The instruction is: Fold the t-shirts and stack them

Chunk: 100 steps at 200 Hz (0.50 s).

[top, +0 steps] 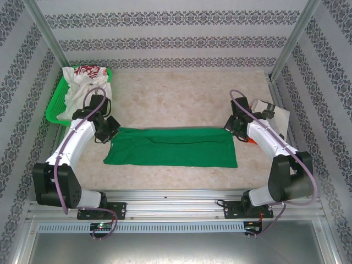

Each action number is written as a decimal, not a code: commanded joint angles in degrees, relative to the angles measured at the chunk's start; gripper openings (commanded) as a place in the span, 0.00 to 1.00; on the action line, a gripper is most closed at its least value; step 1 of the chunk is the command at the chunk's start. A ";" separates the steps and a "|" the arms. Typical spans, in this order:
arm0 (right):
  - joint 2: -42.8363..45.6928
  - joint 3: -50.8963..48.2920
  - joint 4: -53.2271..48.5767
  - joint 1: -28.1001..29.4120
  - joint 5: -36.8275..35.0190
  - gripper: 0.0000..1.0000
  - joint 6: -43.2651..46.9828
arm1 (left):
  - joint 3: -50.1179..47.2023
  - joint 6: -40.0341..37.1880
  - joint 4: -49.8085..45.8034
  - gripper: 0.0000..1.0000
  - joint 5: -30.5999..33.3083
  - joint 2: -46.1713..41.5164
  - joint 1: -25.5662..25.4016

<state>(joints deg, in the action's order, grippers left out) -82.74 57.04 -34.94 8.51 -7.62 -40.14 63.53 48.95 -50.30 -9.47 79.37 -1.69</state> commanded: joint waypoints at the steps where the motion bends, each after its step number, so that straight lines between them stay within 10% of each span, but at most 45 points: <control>1: 2.05 -2.06 -1.78 0.63 0.01 0.00 -0.79 | -2.12 1.00 -1.76 0.00 0.74 -1.15 0.82; 100: 6.80 -1.94 -5.32 3.32 -1.51 0.00 -2.57 | 0.45 -1.83 -2.14 0.00 1.38 0.97 1.93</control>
<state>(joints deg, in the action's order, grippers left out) -78.76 53.23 -36.99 10.87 -7.05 -41.87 61.49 48.60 -50.30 -9.34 80.53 -0.95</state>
